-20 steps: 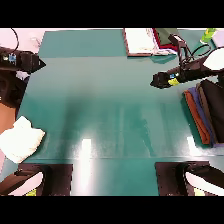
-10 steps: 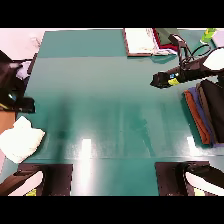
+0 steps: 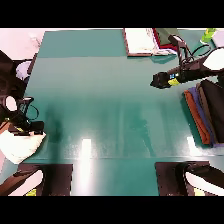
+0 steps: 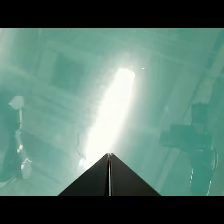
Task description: Fold the shirts.
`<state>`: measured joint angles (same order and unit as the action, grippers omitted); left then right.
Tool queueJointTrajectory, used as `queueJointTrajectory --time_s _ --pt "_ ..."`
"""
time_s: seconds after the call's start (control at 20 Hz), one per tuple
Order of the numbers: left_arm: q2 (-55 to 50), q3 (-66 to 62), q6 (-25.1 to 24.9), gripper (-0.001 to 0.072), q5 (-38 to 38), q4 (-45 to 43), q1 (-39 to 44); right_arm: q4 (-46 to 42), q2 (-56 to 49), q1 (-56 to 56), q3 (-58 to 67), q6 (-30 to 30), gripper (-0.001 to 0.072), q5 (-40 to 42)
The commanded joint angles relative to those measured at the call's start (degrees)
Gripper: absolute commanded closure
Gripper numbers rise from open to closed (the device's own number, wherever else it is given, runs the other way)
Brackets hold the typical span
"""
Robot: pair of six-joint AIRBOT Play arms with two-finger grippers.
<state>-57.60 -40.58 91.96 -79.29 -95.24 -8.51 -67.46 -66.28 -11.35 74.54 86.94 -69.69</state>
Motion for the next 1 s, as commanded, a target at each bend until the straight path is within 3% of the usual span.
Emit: queueJointTrajectory --time_s 0.0,0.1,0.15,0.3,0.45,0.7,0.95 --pt "0.02 2.51 1.01 0.0314 2.29 -0.39 -0.24 0.00 -0.02 -0.04 0.00 0.02 0.0692 0.68" --pt "0.02 2.51 0.48 0.0607 1.88 -0.39 -0.24 0.02 -0.02 -0.04 0.00 0.02 0.0692 0.76" --pt "0.02 2.47 0.46 0.0678 1.90 -0.39 -0.24 0.02 -0.02 -0.02 0.00 0.02 0.0692 0.76" --pt "0.52 -0.66 -0.04 0.0680 0.00 -0.28 -0.22 0.09 0.66 0.00 0.04 0.02 0.0692 0.79" --pt "6.82 -12.28 -0.46 0.0682 -1.51 -0.20 2.51 0.00 3.15 0.13 3.17 0.02 0.0693 0.68" --pt "11.52 -41.92 1.77 0.0683 -6.23 -0.13 16.98 -0.07 5.51 0.13 15.04 0.04 0.0694 2.08" --pt "9.01 -54.62 2.82 0.0684 1.88 -0.13 32.48 -0.24 4.81 0.13 25.20 0.04 0.0694 2.08"
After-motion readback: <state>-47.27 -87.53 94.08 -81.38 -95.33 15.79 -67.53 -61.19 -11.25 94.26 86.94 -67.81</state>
